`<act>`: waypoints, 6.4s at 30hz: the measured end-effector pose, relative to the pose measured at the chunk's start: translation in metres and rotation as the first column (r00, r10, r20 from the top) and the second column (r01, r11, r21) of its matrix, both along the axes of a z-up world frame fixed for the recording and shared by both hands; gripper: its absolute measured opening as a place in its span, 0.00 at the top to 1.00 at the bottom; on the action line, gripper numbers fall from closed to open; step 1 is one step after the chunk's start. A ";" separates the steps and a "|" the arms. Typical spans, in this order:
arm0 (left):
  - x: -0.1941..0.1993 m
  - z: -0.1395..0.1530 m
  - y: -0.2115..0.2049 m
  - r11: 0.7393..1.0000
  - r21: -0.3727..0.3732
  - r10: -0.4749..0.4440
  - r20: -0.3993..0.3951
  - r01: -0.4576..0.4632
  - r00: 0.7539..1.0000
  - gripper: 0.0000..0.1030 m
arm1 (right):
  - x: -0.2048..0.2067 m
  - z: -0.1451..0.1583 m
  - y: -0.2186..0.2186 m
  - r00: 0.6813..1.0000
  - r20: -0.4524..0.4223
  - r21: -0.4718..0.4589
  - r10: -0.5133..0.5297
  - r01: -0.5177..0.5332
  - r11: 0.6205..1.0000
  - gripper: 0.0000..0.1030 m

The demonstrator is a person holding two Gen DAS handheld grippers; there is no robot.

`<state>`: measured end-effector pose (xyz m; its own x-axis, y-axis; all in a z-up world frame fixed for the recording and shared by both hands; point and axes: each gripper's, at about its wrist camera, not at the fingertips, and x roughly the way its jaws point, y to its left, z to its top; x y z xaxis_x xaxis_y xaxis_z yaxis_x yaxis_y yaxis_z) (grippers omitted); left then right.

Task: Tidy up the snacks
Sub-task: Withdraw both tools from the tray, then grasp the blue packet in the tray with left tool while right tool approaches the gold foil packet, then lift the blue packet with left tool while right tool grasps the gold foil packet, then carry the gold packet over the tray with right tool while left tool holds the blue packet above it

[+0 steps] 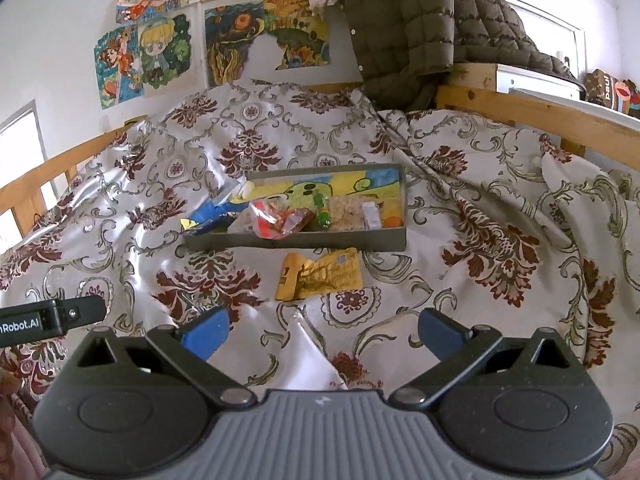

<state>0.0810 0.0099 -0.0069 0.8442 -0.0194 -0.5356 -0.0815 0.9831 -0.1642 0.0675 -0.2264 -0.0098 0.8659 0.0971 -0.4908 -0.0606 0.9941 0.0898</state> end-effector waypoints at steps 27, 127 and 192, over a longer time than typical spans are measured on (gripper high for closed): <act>0.041 -0.009 -0.004 0.999 0.042 0.010 -0.009 -0.010 1.000 0.01 | 0.040 -0.016 0.012 0.992 -0.094 0.023 0.079 -0.077 0.997 0.00; 0.180 -0.059 0.053 0.866 -0.500 -0.041 -0.070 0.000 0.997 0.97 | 0.188 -0.077 0.070 0.885 -0.212 -0.026 0.415 -0.429 0.903 0.13; 0.243 -0.049 0.042 0.904 -0.403 -0.117 0.082 0.141 0.990 0.98 | 0.259 -0.028 0.042 0.983 0.084 -0.091 0.164 -0.156 0.984 0.62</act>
